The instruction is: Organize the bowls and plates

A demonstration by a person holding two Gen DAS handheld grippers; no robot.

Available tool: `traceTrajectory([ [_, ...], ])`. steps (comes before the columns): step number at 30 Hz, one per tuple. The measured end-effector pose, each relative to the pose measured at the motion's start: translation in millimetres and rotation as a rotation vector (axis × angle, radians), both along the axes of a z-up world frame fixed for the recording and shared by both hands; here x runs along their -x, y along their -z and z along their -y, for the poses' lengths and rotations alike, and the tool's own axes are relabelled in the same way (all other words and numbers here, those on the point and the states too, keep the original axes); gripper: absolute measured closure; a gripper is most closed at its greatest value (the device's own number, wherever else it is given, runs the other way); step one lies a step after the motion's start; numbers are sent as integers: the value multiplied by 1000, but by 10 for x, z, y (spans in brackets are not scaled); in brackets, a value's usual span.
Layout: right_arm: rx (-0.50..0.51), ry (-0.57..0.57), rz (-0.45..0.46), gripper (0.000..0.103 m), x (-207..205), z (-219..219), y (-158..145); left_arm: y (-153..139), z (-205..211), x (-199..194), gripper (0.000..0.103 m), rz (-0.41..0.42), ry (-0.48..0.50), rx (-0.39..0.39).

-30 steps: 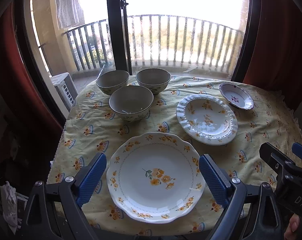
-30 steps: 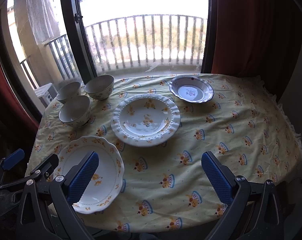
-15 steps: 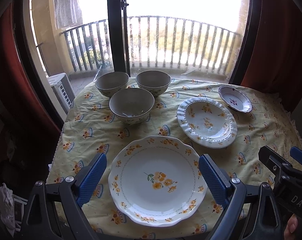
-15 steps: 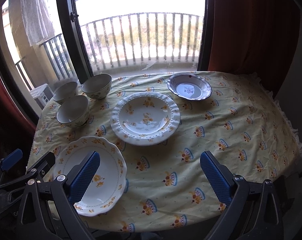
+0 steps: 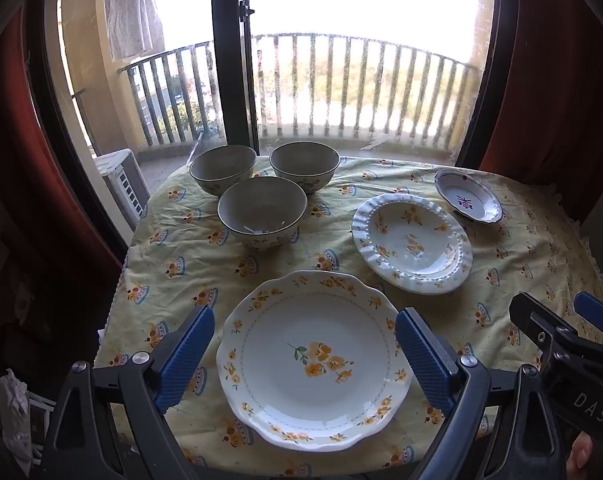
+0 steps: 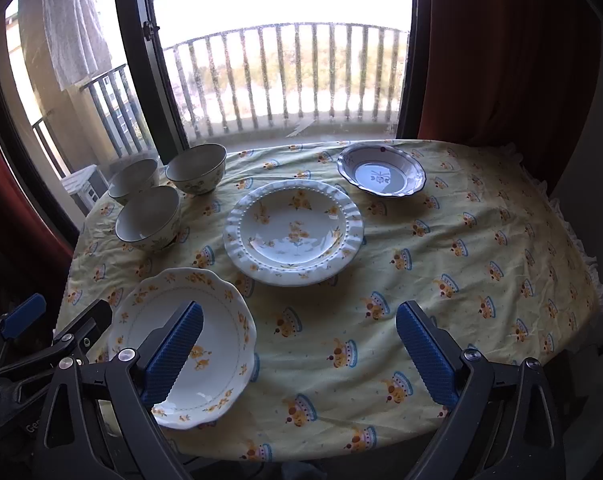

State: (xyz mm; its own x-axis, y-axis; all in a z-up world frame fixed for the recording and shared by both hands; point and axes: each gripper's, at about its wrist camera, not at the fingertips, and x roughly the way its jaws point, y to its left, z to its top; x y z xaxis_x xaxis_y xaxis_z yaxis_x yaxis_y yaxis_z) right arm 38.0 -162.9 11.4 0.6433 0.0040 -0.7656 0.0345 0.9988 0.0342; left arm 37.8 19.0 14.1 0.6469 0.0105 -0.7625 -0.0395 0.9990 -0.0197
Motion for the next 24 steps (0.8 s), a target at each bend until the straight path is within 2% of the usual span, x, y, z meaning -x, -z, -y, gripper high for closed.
traceTrajectory([
  [24,-7,11,10,5,33,58,-35,5,36,11,11,-1,6,-1],
])
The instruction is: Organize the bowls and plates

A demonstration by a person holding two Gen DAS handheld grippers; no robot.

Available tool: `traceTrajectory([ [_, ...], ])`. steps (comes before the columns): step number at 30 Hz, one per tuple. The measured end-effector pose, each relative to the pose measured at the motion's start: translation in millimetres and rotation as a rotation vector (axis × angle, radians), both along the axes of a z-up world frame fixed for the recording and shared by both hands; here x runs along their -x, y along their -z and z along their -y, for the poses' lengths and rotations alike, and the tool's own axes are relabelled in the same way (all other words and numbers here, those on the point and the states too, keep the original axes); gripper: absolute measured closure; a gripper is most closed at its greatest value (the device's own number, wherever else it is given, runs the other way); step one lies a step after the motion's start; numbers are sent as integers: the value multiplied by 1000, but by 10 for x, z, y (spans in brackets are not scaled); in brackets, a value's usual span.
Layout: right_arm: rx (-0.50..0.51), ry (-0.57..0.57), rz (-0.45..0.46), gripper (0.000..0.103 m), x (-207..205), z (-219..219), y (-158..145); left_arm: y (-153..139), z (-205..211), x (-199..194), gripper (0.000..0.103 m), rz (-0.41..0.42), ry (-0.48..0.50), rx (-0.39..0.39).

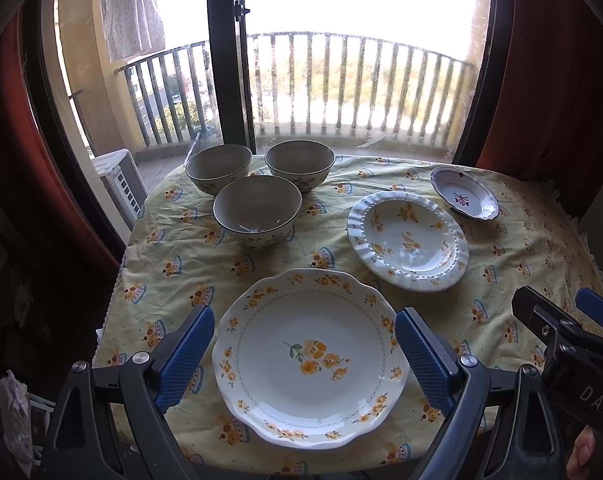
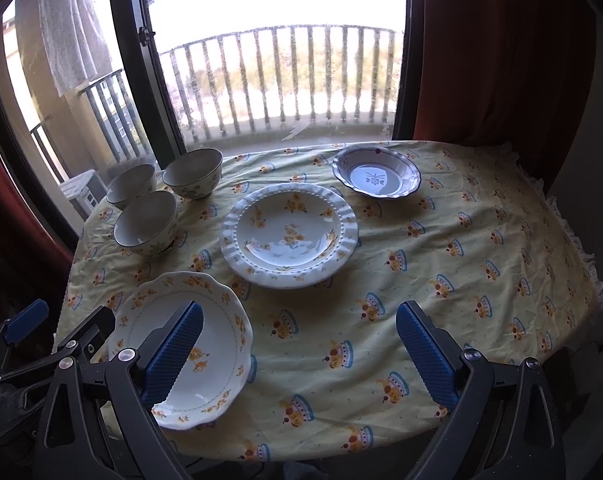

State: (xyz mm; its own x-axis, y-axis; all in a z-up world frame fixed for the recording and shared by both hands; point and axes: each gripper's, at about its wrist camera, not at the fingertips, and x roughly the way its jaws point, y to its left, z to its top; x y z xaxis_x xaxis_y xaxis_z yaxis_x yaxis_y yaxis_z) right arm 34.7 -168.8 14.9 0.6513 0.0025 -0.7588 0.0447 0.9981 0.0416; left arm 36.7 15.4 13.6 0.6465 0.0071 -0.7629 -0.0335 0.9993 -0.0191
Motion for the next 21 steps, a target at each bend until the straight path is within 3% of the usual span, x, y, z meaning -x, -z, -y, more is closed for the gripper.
traceTrajectory([
  [21,-2,-1,-1,5,-8,0,-3,23,22,12,11,-3,0,-3],
])
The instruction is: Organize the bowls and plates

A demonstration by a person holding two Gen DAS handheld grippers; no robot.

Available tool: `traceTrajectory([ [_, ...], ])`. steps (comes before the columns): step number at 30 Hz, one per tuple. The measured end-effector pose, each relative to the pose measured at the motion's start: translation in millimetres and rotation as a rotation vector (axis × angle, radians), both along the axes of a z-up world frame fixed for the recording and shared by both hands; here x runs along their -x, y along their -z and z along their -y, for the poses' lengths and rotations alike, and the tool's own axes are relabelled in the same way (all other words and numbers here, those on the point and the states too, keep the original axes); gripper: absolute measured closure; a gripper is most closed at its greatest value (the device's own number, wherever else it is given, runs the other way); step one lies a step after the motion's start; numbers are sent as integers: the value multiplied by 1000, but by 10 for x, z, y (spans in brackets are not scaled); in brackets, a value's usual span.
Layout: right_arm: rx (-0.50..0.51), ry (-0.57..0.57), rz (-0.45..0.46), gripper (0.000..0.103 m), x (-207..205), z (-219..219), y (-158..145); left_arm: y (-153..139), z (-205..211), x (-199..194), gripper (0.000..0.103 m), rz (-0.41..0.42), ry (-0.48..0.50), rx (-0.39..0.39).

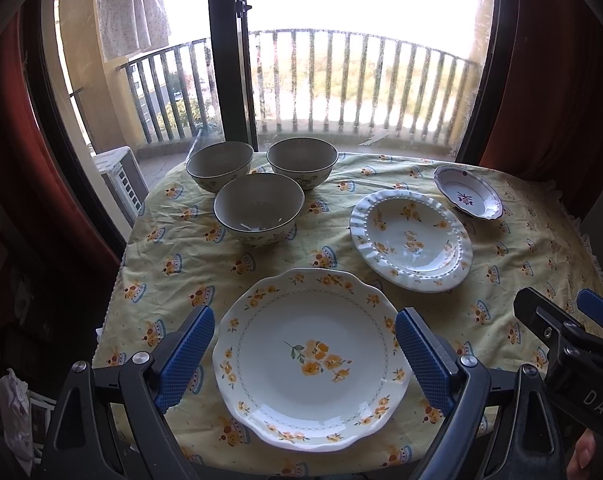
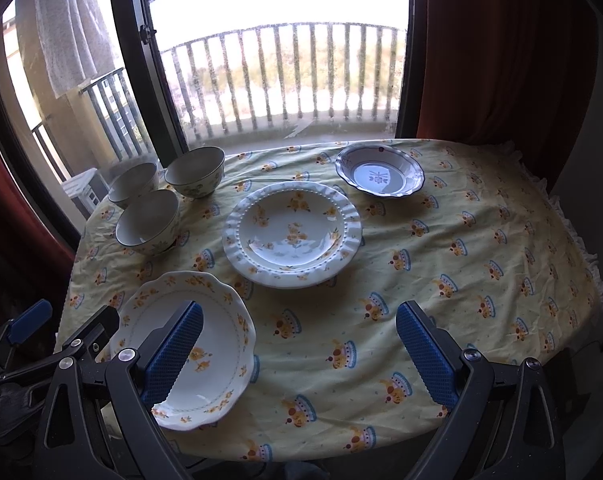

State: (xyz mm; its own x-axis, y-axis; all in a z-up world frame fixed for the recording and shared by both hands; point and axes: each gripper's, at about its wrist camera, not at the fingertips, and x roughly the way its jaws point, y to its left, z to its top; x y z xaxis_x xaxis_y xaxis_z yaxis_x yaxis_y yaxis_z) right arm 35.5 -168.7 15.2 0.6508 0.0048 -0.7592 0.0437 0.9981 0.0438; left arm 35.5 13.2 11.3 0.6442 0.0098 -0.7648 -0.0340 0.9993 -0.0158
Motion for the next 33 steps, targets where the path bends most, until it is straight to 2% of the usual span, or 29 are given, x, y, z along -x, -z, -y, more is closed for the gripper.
traceTrajectory([
  [10,2,2,-35,5,-42,-128,76,90,-100,-137,11,-34,-12,-19],
  [18,-7,-19,-87,5,-300,-299,236,249,-276,-311,14,-82,-18,-37],
  [27,-7,-39,-172,8,-624,-587,589,624,-541,-567,17,-184,-14,-44],
  [33,5,-13,-236,9,-787,-729,888,939,-622,-705,18,-254,19,-53],
])
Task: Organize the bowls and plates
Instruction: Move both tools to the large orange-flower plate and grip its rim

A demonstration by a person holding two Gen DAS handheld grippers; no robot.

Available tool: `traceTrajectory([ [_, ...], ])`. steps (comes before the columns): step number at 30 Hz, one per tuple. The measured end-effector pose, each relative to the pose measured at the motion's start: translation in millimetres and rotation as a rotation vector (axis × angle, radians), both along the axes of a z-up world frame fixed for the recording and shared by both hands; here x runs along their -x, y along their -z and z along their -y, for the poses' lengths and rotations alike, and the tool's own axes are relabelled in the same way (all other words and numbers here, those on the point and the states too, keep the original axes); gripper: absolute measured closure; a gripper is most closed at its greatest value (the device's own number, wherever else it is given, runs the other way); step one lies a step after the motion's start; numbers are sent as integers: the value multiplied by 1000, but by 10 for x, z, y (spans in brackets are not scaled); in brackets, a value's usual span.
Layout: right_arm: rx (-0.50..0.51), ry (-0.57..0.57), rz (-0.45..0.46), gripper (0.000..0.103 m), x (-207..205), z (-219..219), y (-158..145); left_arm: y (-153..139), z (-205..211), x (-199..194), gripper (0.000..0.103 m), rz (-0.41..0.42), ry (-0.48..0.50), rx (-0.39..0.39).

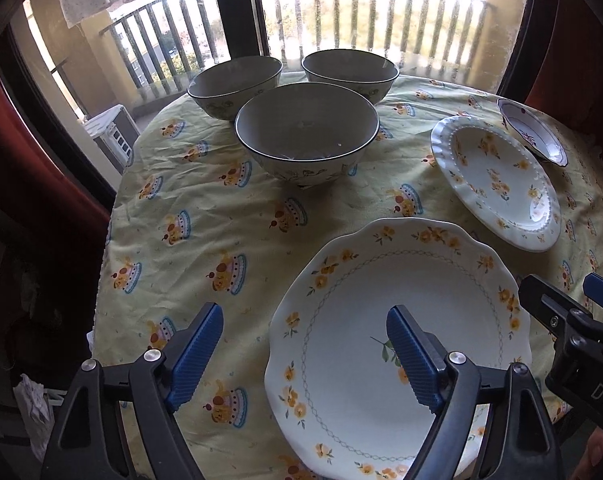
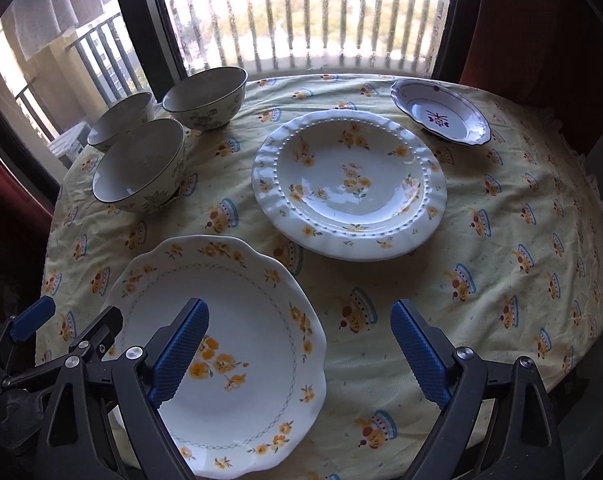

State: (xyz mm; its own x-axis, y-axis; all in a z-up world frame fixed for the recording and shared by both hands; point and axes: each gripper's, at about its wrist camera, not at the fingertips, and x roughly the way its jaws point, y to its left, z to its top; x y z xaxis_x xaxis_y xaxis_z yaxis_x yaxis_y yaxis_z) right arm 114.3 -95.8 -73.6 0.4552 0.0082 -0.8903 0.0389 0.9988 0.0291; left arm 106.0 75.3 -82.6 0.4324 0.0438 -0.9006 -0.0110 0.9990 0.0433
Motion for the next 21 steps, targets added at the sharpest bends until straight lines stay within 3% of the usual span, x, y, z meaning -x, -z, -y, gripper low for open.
traceTrajectory([
  [6,18,21,-82,10,-51,-21,299,292,-10,-74,19,-69,15,-5],
  [11,23,29,-145,14,-103,-10,514,466,-4,-123,27,-135,27,24],
  [21,-44,-32,-224,33,-255,119,764,562,44,-121,30,-159,-40,29],
])
